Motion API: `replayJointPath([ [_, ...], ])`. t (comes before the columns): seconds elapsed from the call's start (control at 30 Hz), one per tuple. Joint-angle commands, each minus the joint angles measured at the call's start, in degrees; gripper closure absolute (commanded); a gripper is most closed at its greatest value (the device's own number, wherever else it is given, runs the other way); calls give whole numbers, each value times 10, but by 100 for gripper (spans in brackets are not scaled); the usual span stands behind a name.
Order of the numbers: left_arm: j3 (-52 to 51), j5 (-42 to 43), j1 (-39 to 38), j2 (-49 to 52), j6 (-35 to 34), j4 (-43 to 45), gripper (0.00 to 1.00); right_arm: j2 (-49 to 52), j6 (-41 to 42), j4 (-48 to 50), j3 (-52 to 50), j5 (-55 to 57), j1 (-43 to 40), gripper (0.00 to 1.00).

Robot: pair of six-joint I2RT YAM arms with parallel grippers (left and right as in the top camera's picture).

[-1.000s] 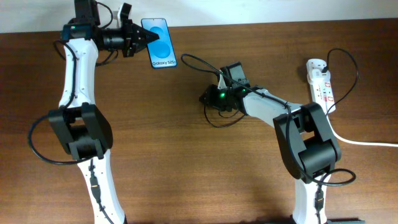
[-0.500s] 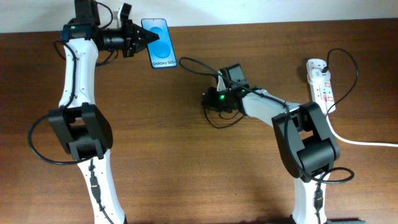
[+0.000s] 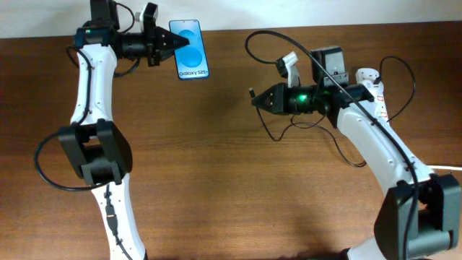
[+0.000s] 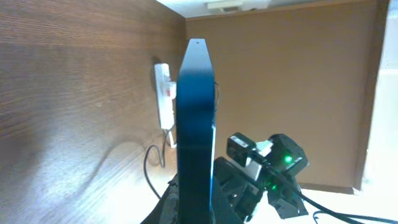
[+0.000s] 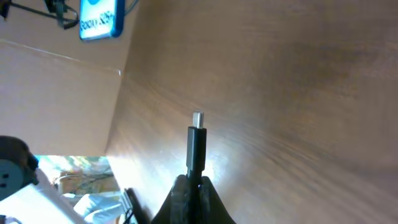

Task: Plug charger to phone and switch on socket
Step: 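Raise the plug with the right gripper under the phone's bottom port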

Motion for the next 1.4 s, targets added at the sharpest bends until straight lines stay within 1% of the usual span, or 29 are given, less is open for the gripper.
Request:
replayJointPath([
  [0.0,5,66,-20,-3,9,2,100,-34,-9,-29,3,-39,3,96],
  [0.07,5,94,-37,-3,9,10,100,-60,-9,-51,3,-42,3,96],
  [0.17,5,109,-64,-3,7,11,100,-99,-7,-68,3,-30,12,96],
  [0.23,5,108,-77,-3,-1,13,100,-108,30,-65,3,39,55,96],
  [0.27,5,108,-79,-3,-12,18,100,-108,42,-57,3,49,73,96],
  [0.3,5,108,-80,-3,-42,46,100,-108,76,-32,3,66,104,96],
  [0.37,5,108,-80,-3,-98,94,100,-108,127,4,3,81,127,96],
  [0.43,5,94,-81,-3,-149,123,100,-107,164,17,3,114,129,96],
  [0.5,5,71,-86,-3,-175,135,100,-106,192,57,3,134,129,96],
  [0.53,5,62,-94,-3,-209,166,100,-104,219,72,3,155,129,96],
  [0.67,5,62,-118,-3,-292,286,100,-101,239,79,3,161,124,96],
  [0.73,5,73,-118,-3,-388,356,100,-101,249,96,3,143,100,96],
  [0.83,5,74,-117,-3,-452,421,100,-101,249,107,3,124,91,96],
  [0.9,5,75,-117,-3,-472,422,100,-101,249,113,3,123,91,96],
  [1.03,5,76,-117,-3,-471,428,100,-101,244,138,3,100,91,96],
  [1.1,5,83,-117,-3,-471,438,100,-101,233,139,3,100,91,96],
  [1.37,5,93,-118,-3,-471,449,100,-101,231,158,3,111,91,96],
])
